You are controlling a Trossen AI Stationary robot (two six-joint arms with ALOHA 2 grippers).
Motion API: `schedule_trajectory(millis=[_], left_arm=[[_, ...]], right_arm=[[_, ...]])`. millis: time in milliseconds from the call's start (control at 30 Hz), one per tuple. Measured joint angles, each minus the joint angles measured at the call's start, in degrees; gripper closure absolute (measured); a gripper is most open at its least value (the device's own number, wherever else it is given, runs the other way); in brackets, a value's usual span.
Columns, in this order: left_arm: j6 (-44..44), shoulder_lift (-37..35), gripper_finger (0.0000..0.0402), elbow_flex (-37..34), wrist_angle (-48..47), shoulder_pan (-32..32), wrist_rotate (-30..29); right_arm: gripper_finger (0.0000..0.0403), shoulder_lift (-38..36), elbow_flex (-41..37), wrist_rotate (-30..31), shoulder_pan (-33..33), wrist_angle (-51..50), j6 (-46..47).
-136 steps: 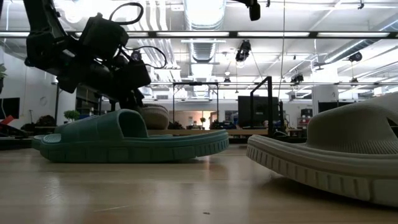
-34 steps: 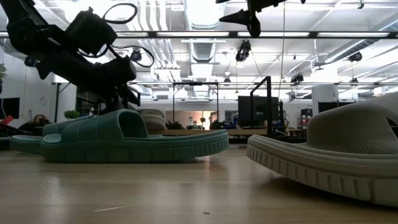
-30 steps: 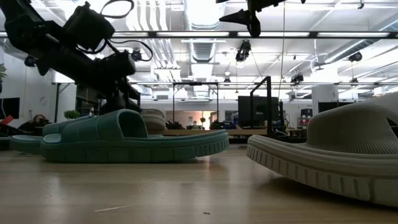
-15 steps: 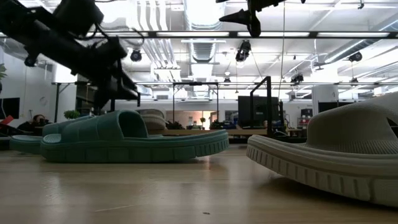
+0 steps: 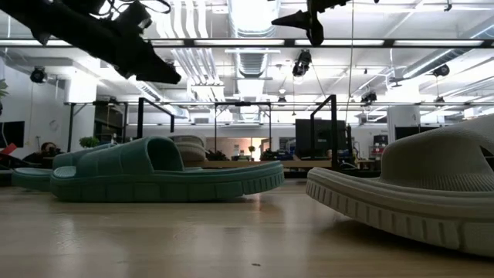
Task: Pick and place slides into the shelf
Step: Put the gray slipper on the shelf
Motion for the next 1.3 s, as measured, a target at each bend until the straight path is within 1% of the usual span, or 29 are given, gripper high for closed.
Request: schedule_trajectory(millis=[67,100,200,300,400,533,667,833,900,933,1000,1233,1300], left_arm=[[-5.0,-0.1,0.0203,1.0,-2.5,0.0,4.5],[-7.3,0.1,0.0203,1.4,-3.0,-0.1,5.6],[-10.8,1.0,0.0203,2.6,-3.1,0.0,5.6],[-10.5,3.3,0.0206,4.5,-2.8,0.0,5.6],[-10.2,6.0,0.0222,7.1,-2.9,0.0,5.6],[-7.5,9.2,0.0257,10.2,-3.1,0.0,6.5],[-5.9,10.8,0.0301,13.2,-2.9,0.0,10.1],[-5.7,10.2,0.0366,16.3,-2.8,0.0,14.4],[-5.7,9.6,0.039,17.4,-3.0,0.0,14.7],[-5.7,9.1,0.0396,17.9,-2.5,0.0,14.7],[-5.7,8.2,0.0395,18.6,-3.1,0.0,14.8],[-5.7,4.6,0.0401,19.8,-2.1,0.0,14.8],[-5.7,3.5,0.04,19.8,0.5,0.0,14.8]], right_arm=[[0.0188,0.0,0.0,0.0,0.0,0.0,0.0],[0.0188,0.0,0.0,0.0,0.0,0.0,0.0],[0.0188,0.0,0.0,0.0,0.0,0.0,0.0],[0.0188,0.0,-0.1,0.0,0.0,0.0,0.0],[0.0188,0.0,-0.1,0.0,0.0,0.0,0.0],[0.0188,0.0,-0.1,0.0,0.0,0.0,0.0],[0.0188,-0.1,-0.2,0.0,0.2,0.0,0.0],[0.0188,-0.8,-0.1,-0.7,1.6,-0.5,0.2],[0.0188,-1.0,0.3,-1.9,2.1,-1.5,0.3],[0.0188,-1.2,0.4,-2.4,2.6,-1.8,1.0],[0.0188,-1.8,0.5,-3.5,3.4,-2.2,3.1],[0.0188,-4.7,0.6,-3.5,7.0,-3.7,13.8],[0.0188,-5.8,0.6,-3.0,8.2,-3.8,16.4]])
